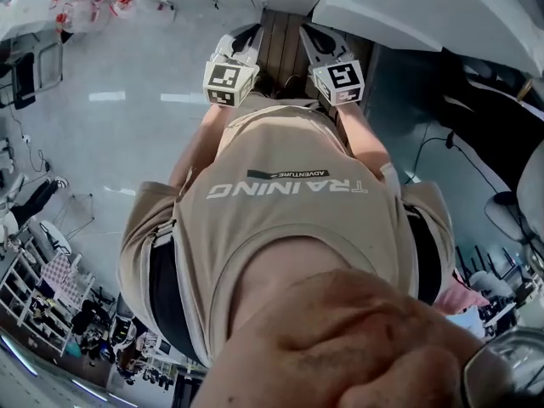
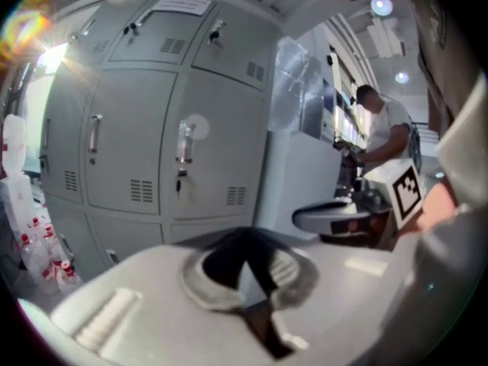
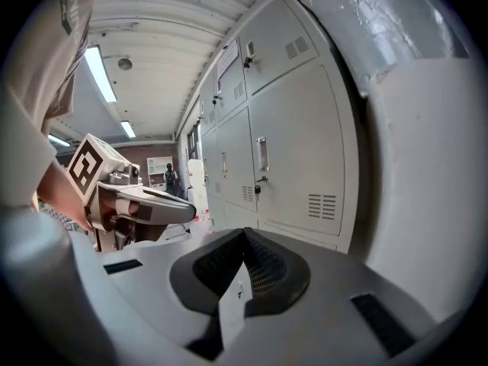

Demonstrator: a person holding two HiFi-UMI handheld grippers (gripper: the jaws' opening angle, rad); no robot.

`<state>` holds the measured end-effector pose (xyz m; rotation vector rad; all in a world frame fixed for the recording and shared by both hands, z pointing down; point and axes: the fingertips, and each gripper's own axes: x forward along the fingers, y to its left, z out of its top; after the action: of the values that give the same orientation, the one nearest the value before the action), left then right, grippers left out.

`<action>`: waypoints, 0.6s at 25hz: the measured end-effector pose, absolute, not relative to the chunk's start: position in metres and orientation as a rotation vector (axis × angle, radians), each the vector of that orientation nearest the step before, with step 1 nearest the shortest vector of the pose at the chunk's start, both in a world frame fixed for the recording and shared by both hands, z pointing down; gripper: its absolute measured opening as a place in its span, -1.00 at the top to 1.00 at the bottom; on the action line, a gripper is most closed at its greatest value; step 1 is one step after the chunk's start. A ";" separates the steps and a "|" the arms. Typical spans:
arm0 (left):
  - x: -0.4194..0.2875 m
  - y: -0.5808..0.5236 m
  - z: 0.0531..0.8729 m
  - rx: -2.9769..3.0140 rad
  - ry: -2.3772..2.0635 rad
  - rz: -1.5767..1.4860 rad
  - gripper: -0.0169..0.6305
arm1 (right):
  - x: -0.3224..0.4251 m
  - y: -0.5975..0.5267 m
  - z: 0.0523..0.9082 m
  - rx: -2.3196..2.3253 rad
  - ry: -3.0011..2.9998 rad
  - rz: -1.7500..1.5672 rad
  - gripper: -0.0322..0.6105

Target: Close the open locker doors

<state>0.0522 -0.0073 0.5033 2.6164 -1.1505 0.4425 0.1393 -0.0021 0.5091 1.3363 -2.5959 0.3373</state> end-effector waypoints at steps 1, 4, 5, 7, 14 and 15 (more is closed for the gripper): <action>0.051 -0.005 0.497 2.617 -1.198 0.426 0.96 | 0.144 0.000 0.500 1.366 -2.607 0.300 0.86; 0.043 -0.003 0.468 2.631 -1.325 0.369 0.96 | 0.152 0.006 0.474 1.438 -2.638 0.232 0.86; 0.042 -0.003 0.457 2.646 -1.345 0.345 0.96 | 0.154 0.007 0.466 1.457 -2.645 0.214 0.86; 0.041 -0.005 0.434 2.698 -1.358 0.302 0.96 | 0.154 0.009 0.454 1.482 -2.652 0.194 0.86; 0.031 -0.006 0.385 2.832 -1.332 0.233 0.96 | 0.138 0.006 0.423 1.481 -2.684 0.151 0.86; 0.030 -0.007 0.379 2.841 -1.331 0.217 0.96 | 0.138 0.005 0.414 1.489 -2.685 0.124 0.86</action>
<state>0.0298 -0.0073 0.3794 2.8410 -1.3314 0.2166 0.1379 0.0046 0.4145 1.4894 -2.6854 0.1241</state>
